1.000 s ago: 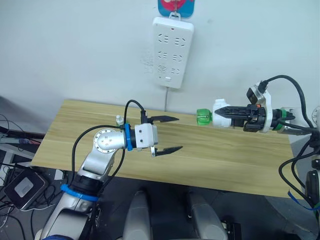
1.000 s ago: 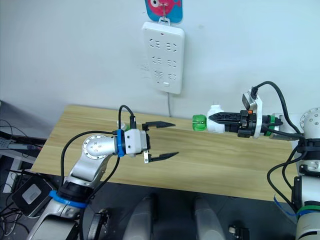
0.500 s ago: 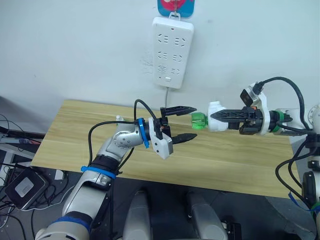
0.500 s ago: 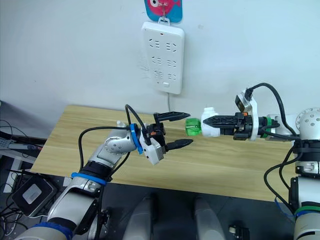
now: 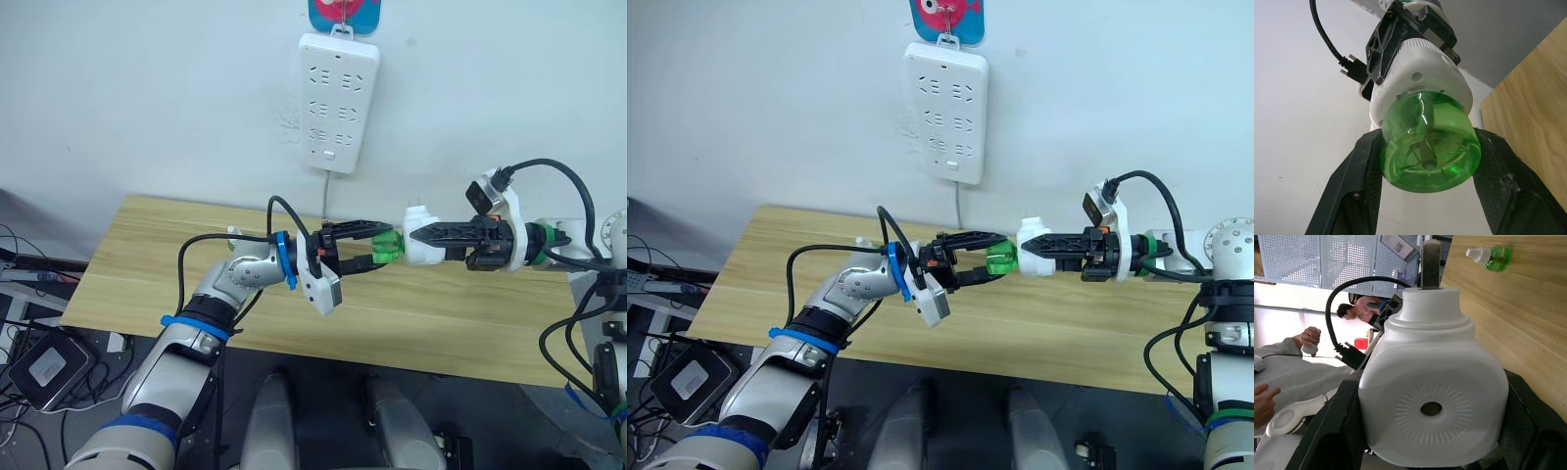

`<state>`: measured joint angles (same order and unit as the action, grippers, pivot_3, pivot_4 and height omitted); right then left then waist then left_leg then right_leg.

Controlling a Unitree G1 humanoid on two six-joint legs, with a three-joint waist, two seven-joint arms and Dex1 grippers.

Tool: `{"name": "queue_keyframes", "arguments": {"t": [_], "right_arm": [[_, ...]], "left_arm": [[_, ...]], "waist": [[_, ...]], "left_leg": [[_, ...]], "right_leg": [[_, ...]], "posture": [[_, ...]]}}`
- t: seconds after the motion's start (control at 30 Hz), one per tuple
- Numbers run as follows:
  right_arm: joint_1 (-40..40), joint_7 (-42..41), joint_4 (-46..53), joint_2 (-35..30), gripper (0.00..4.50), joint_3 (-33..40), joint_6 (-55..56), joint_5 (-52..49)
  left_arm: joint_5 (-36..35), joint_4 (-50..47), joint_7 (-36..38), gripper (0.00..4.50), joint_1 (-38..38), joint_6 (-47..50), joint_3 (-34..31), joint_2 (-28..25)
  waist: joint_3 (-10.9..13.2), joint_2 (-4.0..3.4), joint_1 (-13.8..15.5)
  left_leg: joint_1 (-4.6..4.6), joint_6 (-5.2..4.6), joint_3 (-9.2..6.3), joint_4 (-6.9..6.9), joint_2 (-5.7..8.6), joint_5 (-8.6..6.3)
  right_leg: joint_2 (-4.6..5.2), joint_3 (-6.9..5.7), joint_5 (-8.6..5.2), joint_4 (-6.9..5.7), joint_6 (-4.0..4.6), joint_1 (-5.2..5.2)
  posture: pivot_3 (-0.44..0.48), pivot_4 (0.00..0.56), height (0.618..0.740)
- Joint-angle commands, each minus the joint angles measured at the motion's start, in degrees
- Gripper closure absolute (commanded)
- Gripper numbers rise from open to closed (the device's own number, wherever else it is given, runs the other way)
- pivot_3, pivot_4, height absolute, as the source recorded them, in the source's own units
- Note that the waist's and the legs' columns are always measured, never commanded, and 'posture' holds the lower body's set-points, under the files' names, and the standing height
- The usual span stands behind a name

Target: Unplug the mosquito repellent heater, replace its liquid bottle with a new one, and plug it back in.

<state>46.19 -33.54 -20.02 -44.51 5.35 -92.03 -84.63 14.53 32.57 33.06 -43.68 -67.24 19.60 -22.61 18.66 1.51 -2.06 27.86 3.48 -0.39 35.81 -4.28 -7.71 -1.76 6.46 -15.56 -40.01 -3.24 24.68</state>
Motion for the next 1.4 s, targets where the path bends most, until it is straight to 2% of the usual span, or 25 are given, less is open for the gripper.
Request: {"name": "queue_keyframes", "arguments": {"t": [0.03,0.07,0.13,0.2,0.23,0.27,0.33,0.43,0.5,0.63,0.73,0.87,0.97,1.0,1.03,1.07,1.1,1.17,1.27,1.4], "right_arm": [[0.0,-0.8,2.3,-1.4,1.51,0.6,-0.5,-1.2],[-0.2,-1.1,2.8,-1.6,1.51,0.5,-0.5,-0.7],[-1.0,-2.3,4.5,-2.2,1.51,0.5,-0.5,0.9],[-1.9,-3.9,6.9,-2.9,1.51,0.1,-0.5,2.1],[-2.3,-4.6,7.9,-3.2,1.51,-0.1,-0.5,2.4],[-2.6,-5.4,8.6,-3.3,1.51,-0.2,-0.5,2.7],[-2.8,-6.2,9.4,-3.0,1.51,-0.2,-0.5,3.1],[-2.8,-6.7,10.3,-1.9,1.51,0.0,-0.5,4.1],[-2.8,-6.9,10.4,-1.5,1.51,0.3,-0.5,4.7],[-2.9,-6.7,10.2,-1.0,1.51,1.0,-0.5,4.9],[-3.3,-6.5,10.0,-1.2,1.51,1.6,-0.5,4.7],[-3.7,-6.2,9.3,-1.9,1.51,2.7,-0.5,5.4],[-3.1,-5.4,7.3,-1.4,1.51,4.2,-0.5,6.3],[-2.7,-5.0,6.4,-1.2,1.51,4.8,-0.5,6.4],[-2.5,-4.7,5.8,-1.0,1.51,5.1,-0.5,6.5],[-2.1,-4.6,5.2,-0.9,1.51,5.3,-0.5,6.5],[-1.8,-4.4,5.0,-0.8,1.51,5.3,-0.5,6.5],[-1.3,-4.1,4.7,-0.5,1.51,5.1,-0.5,6.4],[-0.9,-3.4,4.6,0.1,1.51,4.8,-0.5,5.6],[-0.6,-3.0,4.7,0.2,1.51,4.1,-0.5,4.5]], "left_arm": [[-17.2,-8.4,10.2,2.29,2.5,9.4,5.9,-1.3],[-23.9,-13.1,15.0,2.29,4.3,17.7,7.0,-2.4],[-37.3,-24.4,20.8,2.29,7.4,40.9,7.5,-5.4],[-58.6,-34.8,16.9,2.29,8.4,71.8,5.5,-8.8],[-71.8,-36.6,13.7,2.29,7.7,86.8,3.6,-10.1],[-82.6,-36.5,11.5,2.29,6.9,98.9,1.8,-11.0],[-95.9,-31.1,9.6,2.29,5.7,114.8,-1.1,-11.1],[-104.2,-18.6,4.0,2.29,6.1,126.9,-5.5,-6.5],[-104.1,-17.6,2.2,2.29,6.4,129.7,-7.8,-4.6],[-106.3,-19.3,1.2,0.92,6.3,134.7,-12.6,-2.8],[-104.1,-18.9,-1.6,0.06,6.8,135.2,-16.5,-2.0],[-97.0,-25.3,3.5,0.06,9.3,136.6,-17.8,-7.2],[-83.4,-36.6,13.2,0.06,13.0,126.0,-15.3,-13.1],[-70.8,-41.5,18.2,0.06,15.2,111.6,-11.7,-15.2],[-62.0,-44.3,21.5,0.06,16.7,101.4,-9.3,-16.3],[-48.9,-44.2,22.6,0.06,17.8,84.4,-6.0,-16.5],[-36.3,-40.9,21.6,0.06,17.7,66.2,-3.3,-15.9],[-21.6,-33.0,17.6,0.06,16.5,42.7,-1.8,-13.2],[-8.9,-23.1,9.3,0.06,13.4,21.5,-2.6,-9.0],[0.8,-14.6,1.1,0.06,9.9,8.1,-3.5,-5.0]], "waist": [[0.0,0.00,0.0],[0.0,-0.01,-0.1],[0.0,-0.01,-0.4],[0.0,-0.01,-0.8],[0.0,-0.01,-0.9],[0.0,-0.01,-0.9],[0.0,-0.03,-1.3],[-0.1,-0.14,-1.4],[-0.1,-0.14,-1.5],[-0.1,-0.14,-1.5],[-0.1,-0.16,-1.2],[-0.1,-0.17,-1.3],[-0.2,-0.21,-1.3],[-0.2,-0.24,-1.3],[-0.3,-0.31,-1.2],[-0.4,-0.42,-1.1],[-0.5,-0.58,-0.8],[-0.6,-0.64,-0.3],[-0.6,-0.65,0.3],[-0.6,-0.65,0.3]], "left_leg": [[0.00,0.00,0.00,-0.01,0.00,0.00],[0.01,0.00,0.00,-0.01,0.00,0.00],[0.02,0.00,-0.01,-0.02,-0.03,0.00],[0.02,0.01,-0.10,-0.01,-0.06,0.01],[0.04,0.01,-0.23,0.05,-0.07,0.01],[0.05,0.02,-0.38,0.11,-0.08,0.01],[-0.02,0.02,-0.74,0.20,-0.08,0.01],[-0.11,0.00,-0.93,0.24,-0.02,0.00],[-0.09,0.00,-0.93,0.24,0.00,0.00],[-0.07,0.02,-0.95,0.21,-0.02,0.01],[-0.08,0.03,-0.95,0.22,0.00,0.02],[-0.06,0.03,-0.95,0.18,0.01,0.02],[-0.07,0.04,-0.94,0.14,0.00,0.02],[-0.07,0.05,-0.91,0.13,0.00,0.03],[-0.07,0.05,-0.90,0.13,0.01,0.03],[-0.08,0.07,-0.87,0.08,0.01,0.03],[-0.08,0.07,-0.84,0.06,0.04,0.03],[-0.15,0.07,-0.73,0.00,0.13,0.03],[-0.10,0.05,-0.65,0.00,0.18,0.02],[0.02,0.02,-0.67,-0.01,0.46,0.00]], "right_leg": [[0.00,0.00,0.00,0.00,0.00,0.00],[0.00,0.00,0.00,0.00,0.00,0.00],[0.00,-0.02,0.00,0.00,0.00,0.00],[-0.02,-0.09,0.00,-0.07,0.00,0.00],[-0.02,-0.19,-0.01,-0.14,0.00,0.00],[-0.02,-0.33,-0.02,-0.17,-0.01,-0.04],[-0.04,-0.70,-0.13,-0.15,-0.10,-0.32],[-0.09,-0.88,-0.25,-0.10,-0.22,-0.51],[-0.09,-0.88,-0.25,-0.09,-0.21,-0.49],[-0.11,-0.90,-0.11,-0.15,0.12,-0.43],[-0.10,-0.90,-0.12,-0.12,0.13,-0.48],[-0.08,-0.90,-0.12,-0.07,0.13,-0.47],[-0.09,-0.90,-0.13,-0.07,0.16,-0.45],[-0.09,-0.88,-0.13,-0.06,0.16,-0.45],[-0.08,-0.87,-0.12,-0.02,0.16,-0.46],[-0.08,-0.85,-0.12,0.06,0.18,-0.47],[-0.04,-0.83,-0.12,0.09,0.18,-0.48],[0.05,-0.73,-0.12,0.15,0.19,-0.50],[0.13,-0.66,-0.12,0.22,0.18,-0.49],[0.45,-0.69,-0.21,0.17,0.01,-0.43]], "posture": [[-0.054,0.282,0.740],[-0.054,0.281,0.740],[-0.057,0.279,0.740],[-0.055,0.277,0.740],[-0.055,0.277,0.740],[-0.044,0.272,0.740],[-0.037,0.265,0.740],[-0.041,0.261,0.740],[-0.043,0.257,0.740],[-0.043,0.257,0.740],[-0.045,0.246,0.740],[-0.045,0.240,0.740],[-0.044,0.238,0.740],[-0.044,0.238,0.740],[-0.044,0.238,0.740],[-0.039,0.241,0.740],[-0.035,0.245,0.740],[-0.034,0.247,0.740],[-0.034,0.252,0.740],[-0.035,0.256,0.740]]}}
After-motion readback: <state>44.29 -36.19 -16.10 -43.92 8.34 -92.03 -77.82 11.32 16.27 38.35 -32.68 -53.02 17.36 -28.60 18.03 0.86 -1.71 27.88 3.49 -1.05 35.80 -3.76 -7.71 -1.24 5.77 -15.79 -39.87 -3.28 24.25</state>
